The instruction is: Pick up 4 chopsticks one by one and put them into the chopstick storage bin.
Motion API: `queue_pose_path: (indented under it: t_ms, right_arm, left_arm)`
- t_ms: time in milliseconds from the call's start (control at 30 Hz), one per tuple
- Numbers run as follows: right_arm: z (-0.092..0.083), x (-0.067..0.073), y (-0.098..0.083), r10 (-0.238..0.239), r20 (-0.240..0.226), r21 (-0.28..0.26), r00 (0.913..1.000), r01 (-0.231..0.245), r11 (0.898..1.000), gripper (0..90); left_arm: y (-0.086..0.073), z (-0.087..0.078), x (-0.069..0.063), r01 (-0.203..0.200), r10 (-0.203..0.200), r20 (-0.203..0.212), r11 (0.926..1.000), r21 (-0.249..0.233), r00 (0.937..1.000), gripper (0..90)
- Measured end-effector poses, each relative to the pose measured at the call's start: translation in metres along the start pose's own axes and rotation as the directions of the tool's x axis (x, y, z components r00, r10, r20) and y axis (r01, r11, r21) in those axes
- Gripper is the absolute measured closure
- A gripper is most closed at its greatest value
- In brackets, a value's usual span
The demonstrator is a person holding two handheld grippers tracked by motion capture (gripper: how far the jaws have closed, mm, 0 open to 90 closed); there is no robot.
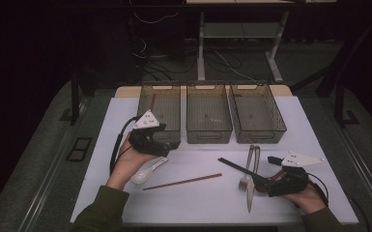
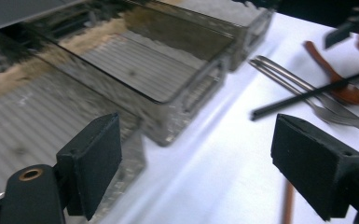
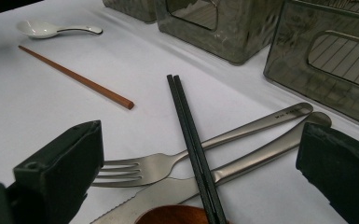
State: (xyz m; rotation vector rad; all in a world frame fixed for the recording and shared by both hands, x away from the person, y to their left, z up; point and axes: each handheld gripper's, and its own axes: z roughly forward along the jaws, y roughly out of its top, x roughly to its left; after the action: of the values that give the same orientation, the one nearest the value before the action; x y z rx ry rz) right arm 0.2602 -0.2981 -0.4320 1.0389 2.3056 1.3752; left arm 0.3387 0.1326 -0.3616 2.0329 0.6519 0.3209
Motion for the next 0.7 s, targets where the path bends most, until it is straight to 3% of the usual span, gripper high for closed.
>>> queue_pose_path:
  t_ms: [167,433,700]
  right_arm:
    - [0.001,0.0,0.0,0.001,0.004,0.001,1.0,-0.001,1.0,0.6]
    - [0.001,0.0,0.0,-0.002,0.004,-0.003,1.0,0.002,1.0,0.5]
    - [0.0,0.001,0.0,-0.002,0.004,-0.002,1.0,0.002,1.0,0.5]
  left_arm:
    - [-0.011,0.004,-0.015,-0.027,0.026,0.035,0.9996,0.003,0.999,15.2]
    - [-0.032,0.008,-0.037,-0.024,0.022,0.08,0.9994,0.027,0.9965,15.5]
    - [-0.048,0.008,-0.047,-0.003,0.0,0.109,0.9995,0.033,0.9941,23.4]
